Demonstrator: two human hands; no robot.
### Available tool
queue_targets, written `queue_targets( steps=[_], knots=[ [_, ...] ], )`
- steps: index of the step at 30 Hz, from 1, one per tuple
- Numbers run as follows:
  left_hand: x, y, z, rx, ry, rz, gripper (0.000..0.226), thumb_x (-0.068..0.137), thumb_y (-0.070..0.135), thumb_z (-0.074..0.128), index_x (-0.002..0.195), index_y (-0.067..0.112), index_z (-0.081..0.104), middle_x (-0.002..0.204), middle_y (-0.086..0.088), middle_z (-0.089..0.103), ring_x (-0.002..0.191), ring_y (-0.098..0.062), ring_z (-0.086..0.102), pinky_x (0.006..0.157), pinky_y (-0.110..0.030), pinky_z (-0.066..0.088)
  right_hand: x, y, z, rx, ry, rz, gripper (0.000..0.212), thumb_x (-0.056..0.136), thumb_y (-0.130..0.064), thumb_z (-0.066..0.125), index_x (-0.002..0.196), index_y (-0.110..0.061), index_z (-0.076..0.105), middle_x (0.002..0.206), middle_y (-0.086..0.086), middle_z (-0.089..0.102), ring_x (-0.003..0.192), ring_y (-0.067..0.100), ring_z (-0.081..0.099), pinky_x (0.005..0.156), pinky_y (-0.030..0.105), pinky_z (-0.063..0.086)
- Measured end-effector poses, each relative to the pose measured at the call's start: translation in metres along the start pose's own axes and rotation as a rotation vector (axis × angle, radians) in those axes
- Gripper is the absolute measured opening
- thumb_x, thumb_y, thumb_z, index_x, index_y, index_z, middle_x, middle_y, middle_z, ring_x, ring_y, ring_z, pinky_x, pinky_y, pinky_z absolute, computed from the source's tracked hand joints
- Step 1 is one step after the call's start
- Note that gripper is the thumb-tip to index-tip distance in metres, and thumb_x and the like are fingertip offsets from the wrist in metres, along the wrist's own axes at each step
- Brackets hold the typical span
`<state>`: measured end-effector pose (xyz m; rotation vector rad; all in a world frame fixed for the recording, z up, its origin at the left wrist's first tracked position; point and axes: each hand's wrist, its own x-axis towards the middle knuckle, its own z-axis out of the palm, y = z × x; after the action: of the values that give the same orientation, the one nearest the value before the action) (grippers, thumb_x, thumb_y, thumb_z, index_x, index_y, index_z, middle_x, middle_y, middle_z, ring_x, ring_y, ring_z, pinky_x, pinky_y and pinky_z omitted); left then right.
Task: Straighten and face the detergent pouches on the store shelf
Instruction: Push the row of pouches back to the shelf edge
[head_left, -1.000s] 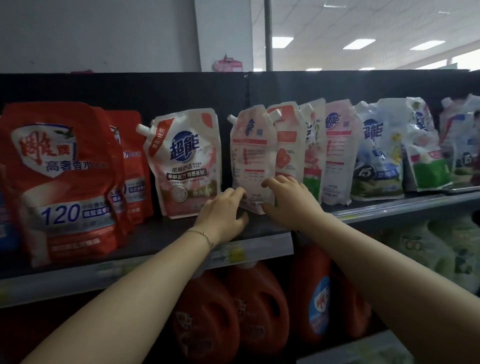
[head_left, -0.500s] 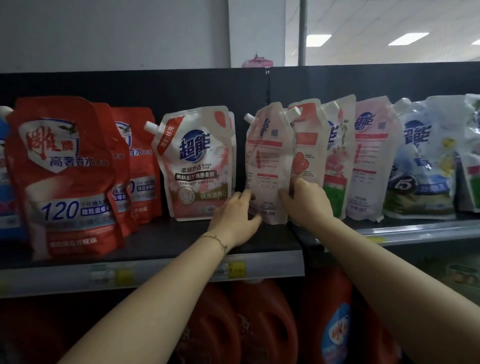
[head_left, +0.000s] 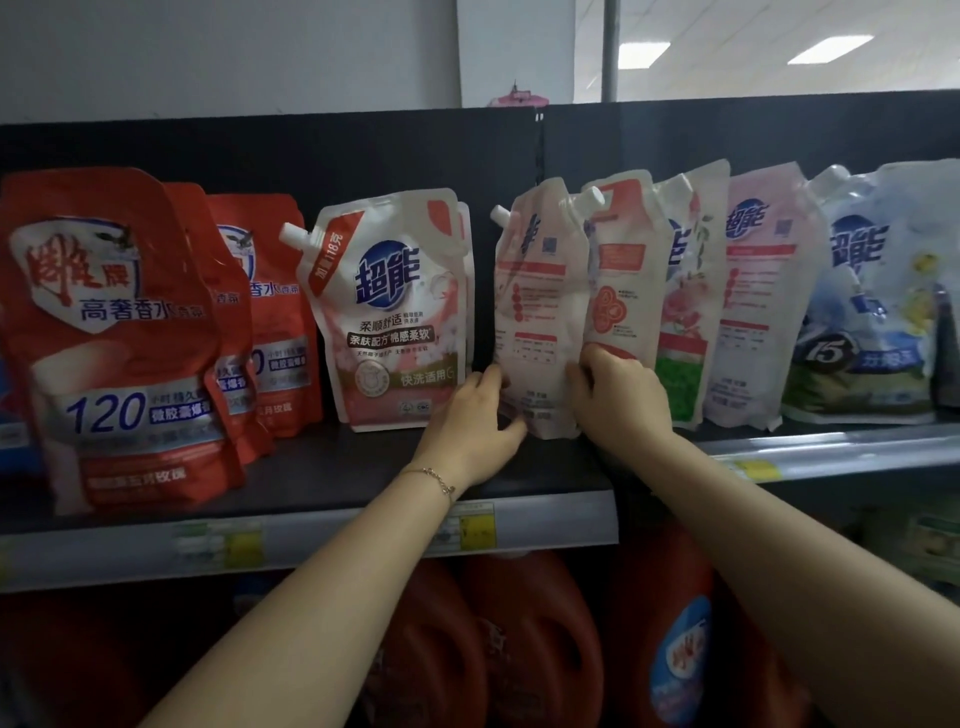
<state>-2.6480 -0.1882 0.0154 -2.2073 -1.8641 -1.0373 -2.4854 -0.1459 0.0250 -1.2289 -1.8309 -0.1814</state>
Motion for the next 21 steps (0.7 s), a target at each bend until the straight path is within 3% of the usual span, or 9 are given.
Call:
queue_targets(
  steps=[5, 10, 13, 16, 21],
  knots=[
    [0.0, 0.0, 0.0, -0.001, -0.007, -0.011, 0.039, 0.09, 0.035, 0.058, 0.123, 0.019, 0.044, 0.129, -0.004, 0.05, 0.115, -0.024, 0.051, 0.093, -0.042, 0.047, 0.006, -0.004, -0.01, -0.027, -0.128, 0.023, 0.034, 0.097, -0.026, 0.045, 0.064, -0.019, 0.04, 0.069, 0.002, 0.053, 0.068, 0.029, 0.055, 0.059, 0.033, 0.043],
    [0.0, 0.002, -0.002, -0.069, -0.045, -0.06, 0.054, 0.084, 0.043, 0.066, 0.126, 0.02, 0.042, 0.131, -0.002, 0.05, 0.116, -0.022, 0.052, 0.094, -0.044, 0.048, 0.011, -0.025, -0.014, -0.029, -0.229, 0.021, 0.027, 0.095, -0.022, 0.046, 0.069, -0.016, 0.044, 0.078, 0.004, 0.054, 0.073, 0.028, 0.053, 0.064, 0.03, 0.039],
    [0.0, 0.003, -0.007, -0.152, -0.068, -0.142, 0.063, 0.076, 0.038, 0.074, 0.125, 0.017, 0.041, 0.127, -0.005, 0.052, 0.113, -0.026, 0.055, 0.093, -0.046, 0.05, 0.005, -0.047, -0.006, 0.044, -0.271, -0.021, 0.02, 0.095, -0.02, 0.047, 0.076, -0.013, 0.05, 0.083, 0.007, 0.06, 0.076, 0.027, 0.058, 0.065, 0.034, 0.048],
    [-0.002, 0.0, -0.015, -0.13, -0.029, -0.202, 0.059, 0.073, 0.028, 0.071, 0.122, 0.013, 0.04, 0.123, -0.01, 0.055, 0.11, -0.032, 0.057, 0.09, -0.047, 0.051, 0.001, -0.065, 0.002, 0.102, -0.263, -0.029, 0.021, 0.093, -0.019, 0.047, 0.077, -0.007, 0.053, 0.084, 0.009, 0.059, 0.075, 0.03, 0.057, 0.065, 0.037, 0.05],
    [-0.01, -0.005, -0.024, 0.014, -0.003, -0.262, 0.057, 0.08, 0.029, 0.068, 0.125, 0.011, 0.039, 0.128, -0.011, 0.05, 0.112, -0.033, 0.054, 0.088, -0.044, 0.049, -0.007, -0.081, 0.014, 0.252, -0.173, 0.083, 0.025, 0.093, -0.023, 0.05, 0.078, -0.003, 0.055, 0.078, 0.008, 0.057, 0.069, 0.027, 0.054, 0.064, 0.038, 0.047]
  ],
)
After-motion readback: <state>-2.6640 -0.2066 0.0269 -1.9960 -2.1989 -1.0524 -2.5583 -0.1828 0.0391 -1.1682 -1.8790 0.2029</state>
